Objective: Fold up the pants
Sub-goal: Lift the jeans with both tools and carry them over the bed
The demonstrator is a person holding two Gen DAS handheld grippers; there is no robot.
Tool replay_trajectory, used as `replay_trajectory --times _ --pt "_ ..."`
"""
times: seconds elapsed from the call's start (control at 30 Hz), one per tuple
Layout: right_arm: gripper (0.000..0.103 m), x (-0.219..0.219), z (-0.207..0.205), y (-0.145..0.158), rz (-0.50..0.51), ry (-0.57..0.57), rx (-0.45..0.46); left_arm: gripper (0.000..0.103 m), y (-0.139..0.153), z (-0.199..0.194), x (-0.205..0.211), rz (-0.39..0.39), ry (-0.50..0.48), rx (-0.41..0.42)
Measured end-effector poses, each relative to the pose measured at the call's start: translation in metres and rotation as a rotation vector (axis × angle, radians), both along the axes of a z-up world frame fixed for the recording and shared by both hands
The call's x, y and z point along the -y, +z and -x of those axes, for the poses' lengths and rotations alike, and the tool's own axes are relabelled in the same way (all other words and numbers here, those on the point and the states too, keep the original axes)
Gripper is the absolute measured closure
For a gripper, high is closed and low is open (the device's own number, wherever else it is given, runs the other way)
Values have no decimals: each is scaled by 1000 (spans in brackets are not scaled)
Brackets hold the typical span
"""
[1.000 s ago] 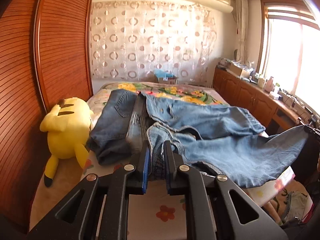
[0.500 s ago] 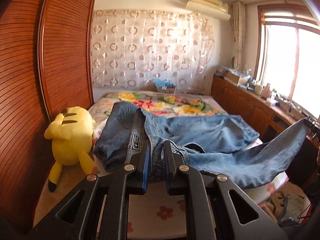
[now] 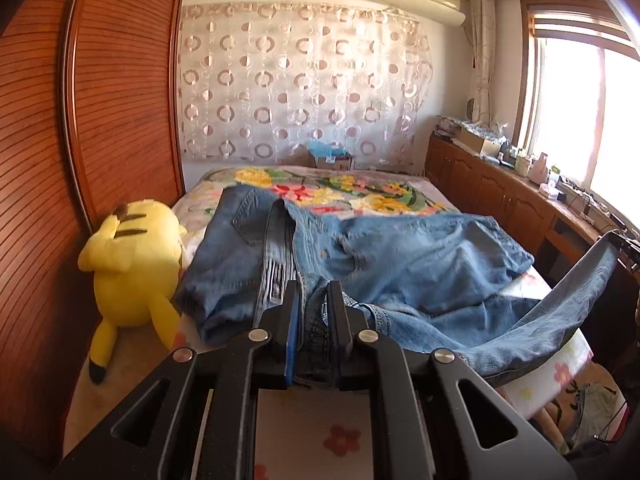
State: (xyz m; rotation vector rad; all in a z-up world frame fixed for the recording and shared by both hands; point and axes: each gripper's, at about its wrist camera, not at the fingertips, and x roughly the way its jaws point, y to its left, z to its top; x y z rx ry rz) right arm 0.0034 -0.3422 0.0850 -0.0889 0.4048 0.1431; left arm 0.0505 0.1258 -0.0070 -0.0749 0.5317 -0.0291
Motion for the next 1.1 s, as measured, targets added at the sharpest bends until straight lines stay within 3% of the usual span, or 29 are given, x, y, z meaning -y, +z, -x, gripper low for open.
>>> replay_trajectory --times 0.2,0.47,0.6,0.9,1.1 --pt "96 -14 -27 -6 41 -6 17 89 5 -24 -3 14 2 19" --pt "96 -27 -62 -2 88 -9 43 89 15 -67 2 -40 6 24" --pt "96 -27 -77 -2 55 -12 60 89 25 -94 1 -67 5 24" --pt "96 -41 -139 -1 91 -9 47 89 29 -159 -6 -79 25 7" --pt "96 -53 -194 -11 155 -18 -3 89 14 -214 -12 -100 47 -44"
